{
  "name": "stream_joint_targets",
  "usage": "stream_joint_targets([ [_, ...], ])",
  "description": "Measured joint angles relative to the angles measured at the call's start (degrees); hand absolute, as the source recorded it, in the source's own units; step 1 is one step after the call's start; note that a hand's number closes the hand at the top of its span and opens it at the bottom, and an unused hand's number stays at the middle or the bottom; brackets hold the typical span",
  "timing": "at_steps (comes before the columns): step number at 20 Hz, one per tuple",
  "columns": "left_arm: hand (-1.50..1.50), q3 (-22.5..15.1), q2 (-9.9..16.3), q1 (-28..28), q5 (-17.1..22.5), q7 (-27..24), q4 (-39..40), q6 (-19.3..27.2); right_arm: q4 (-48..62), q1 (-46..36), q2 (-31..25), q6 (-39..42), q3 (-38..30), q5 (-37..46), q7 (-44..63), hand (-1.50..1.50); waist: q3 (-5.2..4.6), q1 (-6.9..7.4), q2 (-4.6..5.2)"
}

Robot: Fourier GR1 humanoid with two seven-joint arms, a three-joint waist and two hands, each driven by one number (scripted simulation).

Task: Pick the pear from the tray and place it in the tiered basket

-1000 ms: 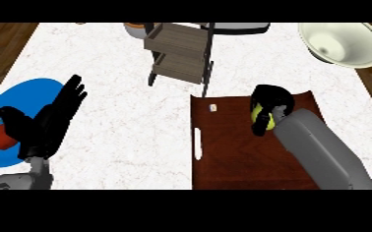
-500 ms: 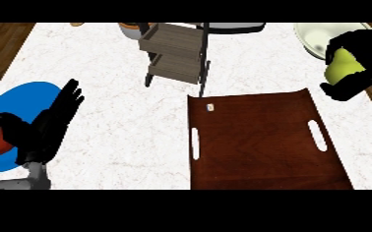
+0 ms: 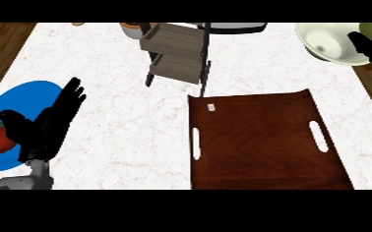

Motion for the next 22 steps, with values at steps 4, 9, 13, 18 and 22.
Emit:
stream_joint_targets([
  [4,0.00,0.08,-0.22,-1.39,-0.37,0.53,0.32,-0.21,-6.33,-2.84,0.41,3.29,-2.71,-5.13,5.68,1.50,-0.04,0.70,0.17],
  [9,0.00,0.28,-0.16,-1.18,-0.33,0.98,-0.30,-1.28,-10.12,-10.89,3.13,6.33,-0.30,-8.26,16.09,1.50,-0.09,1.68,0.32],
  [13,0.00,0.23,-0.56,-1.51,-0.31,1.41,-0.67,-1.83,-7.51,-19.10,6.75,7.06,3.03,-8.02,21.14,1.50,-0.11,2.19,0.46],
  [18,0.00,-0.10,-1.04,-2.52,-1.45,1.49,-0.42,-1.58,-0.61,-30.06,13.99,4.93,8.39,-3.86,26.57,1.50,-0.15,2.71,0.58],
  [22,0.00,0.05,-1.33,-1.79,-1.74,0.82,-0.25,-2.02,6.04,-36.26,19.57,2.95,10.71,-0.38,28.71,1.50,-0.14,2.77,0.62],
])
